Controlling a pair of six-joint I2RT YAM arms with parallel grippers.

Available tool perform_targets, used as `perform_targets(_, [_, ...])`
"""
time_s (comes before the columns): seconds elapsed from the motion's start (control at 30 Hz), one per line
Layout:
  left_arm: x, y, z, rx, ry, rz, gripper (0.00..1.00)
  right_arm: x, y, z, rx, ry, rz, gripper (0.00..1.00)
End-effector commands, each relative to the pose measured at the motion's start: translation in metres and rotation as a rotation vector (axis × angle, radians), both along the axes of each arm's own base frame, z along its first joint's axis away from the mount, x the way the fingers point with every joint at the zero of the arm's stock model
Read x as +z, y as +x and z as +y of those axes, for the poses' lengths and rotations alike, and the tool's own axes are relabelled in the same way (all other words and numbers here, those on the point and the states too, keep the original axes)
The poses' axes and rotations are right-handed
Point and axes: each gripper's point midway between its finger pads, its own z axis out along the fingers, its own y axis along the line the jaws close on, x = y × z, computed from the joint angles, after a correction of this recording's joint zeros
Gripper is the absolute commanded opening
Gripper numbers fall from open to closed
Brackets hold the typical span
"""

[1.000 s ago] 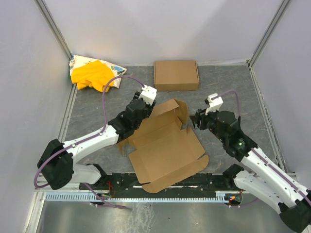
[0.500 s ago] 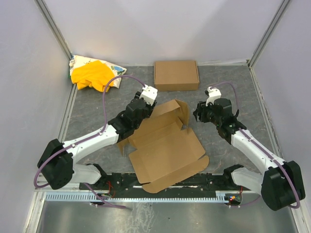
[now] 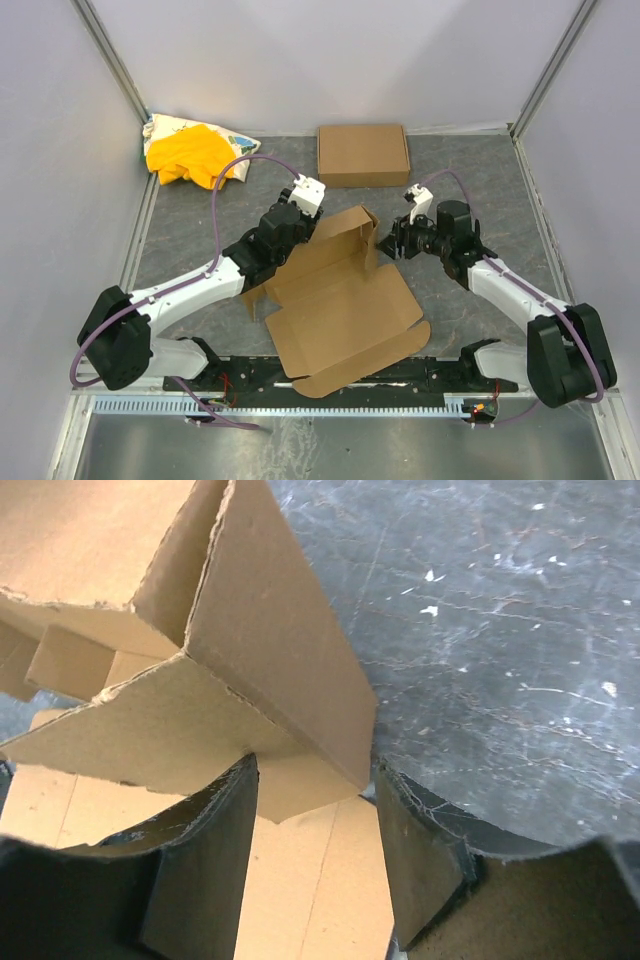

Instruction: Fold the paper box

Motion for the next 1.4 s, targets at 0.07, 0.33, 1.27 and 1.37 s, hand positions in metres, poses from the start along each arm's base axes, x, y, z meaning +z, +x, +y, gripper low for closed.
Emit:
perform_targets(0.07, [-0.001, -0.003, -0.009, -0.024, -0.033, 0.037, 0.56, 0.033, 0.004, 0.017, 0.096, 0.087, -0.117, 0.58])
perform_targets(0.33, [-0.001, -0.005, -0.014, -0.044, -0.055, 0.047, 0.55, 0.028, 0.006, 0.032, 0.108, 0.083, -0.109, 0.58])
perform_targets(1.27, [0.004, -0.016, -0.028, -0.123, -0.113, 0.067, 0.52, -0.001, 0.029, 0.047, -0.248, 0.036, -0.197, 0.16])
perform_targets(1.37, [0.005, -0.016, -0.029, -0.128, -0.117, 0.067, 0.51, -0.002, 0.026, 0.052, -0.271, 0.018, -0.209, 0.11])
